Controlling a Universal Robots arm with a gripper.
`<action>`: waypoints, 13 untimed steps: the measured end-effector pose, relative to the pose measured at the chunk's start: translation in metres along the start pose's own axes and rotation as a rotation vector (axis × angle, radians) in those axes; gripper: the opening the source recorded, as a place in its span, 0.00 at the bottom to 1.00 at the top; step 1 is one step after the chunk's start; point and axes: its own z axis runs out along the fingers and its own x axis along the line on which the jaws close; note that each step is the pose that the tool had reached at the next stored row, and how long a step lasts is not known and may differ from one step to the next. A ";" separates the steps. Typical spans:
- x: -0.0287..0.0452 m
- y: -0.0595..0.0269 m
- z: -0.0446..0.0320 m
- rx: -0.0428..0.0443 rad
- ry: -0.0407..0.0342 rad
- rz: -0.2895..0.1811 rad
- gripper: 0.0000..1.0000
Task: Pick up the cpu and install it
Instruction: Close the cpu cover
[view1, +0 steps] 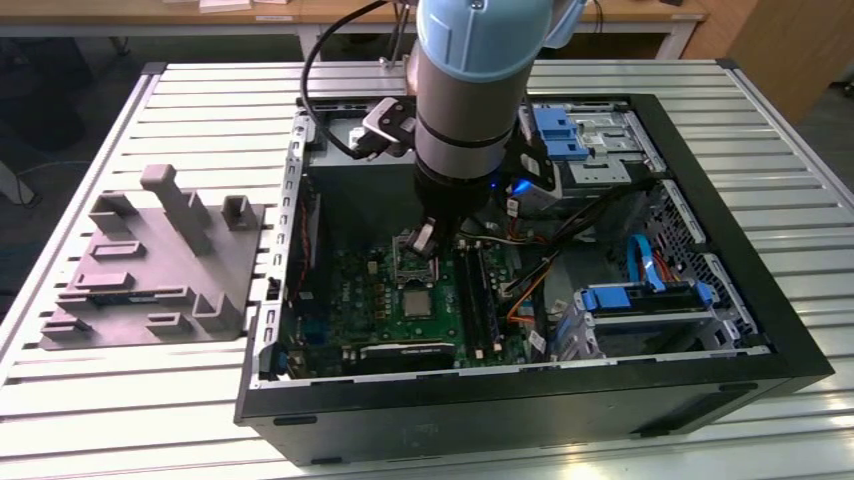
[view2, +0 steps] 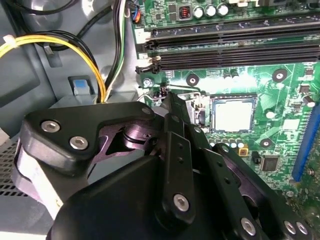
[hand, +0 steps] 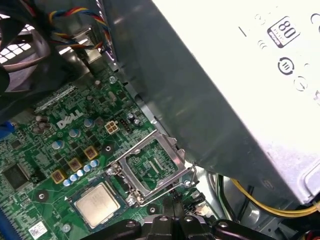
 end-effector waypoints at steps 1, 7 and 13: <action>0.0000 0.0000 -0.0001 0.0000 0.0001 0.000 0.11; -0.0001 0.0001 0.0000 -0.0001 -0.0001 0.000 0.11; -0.0032 0.0020 0.0024 -0.0002 -0.0001 0.000 0.11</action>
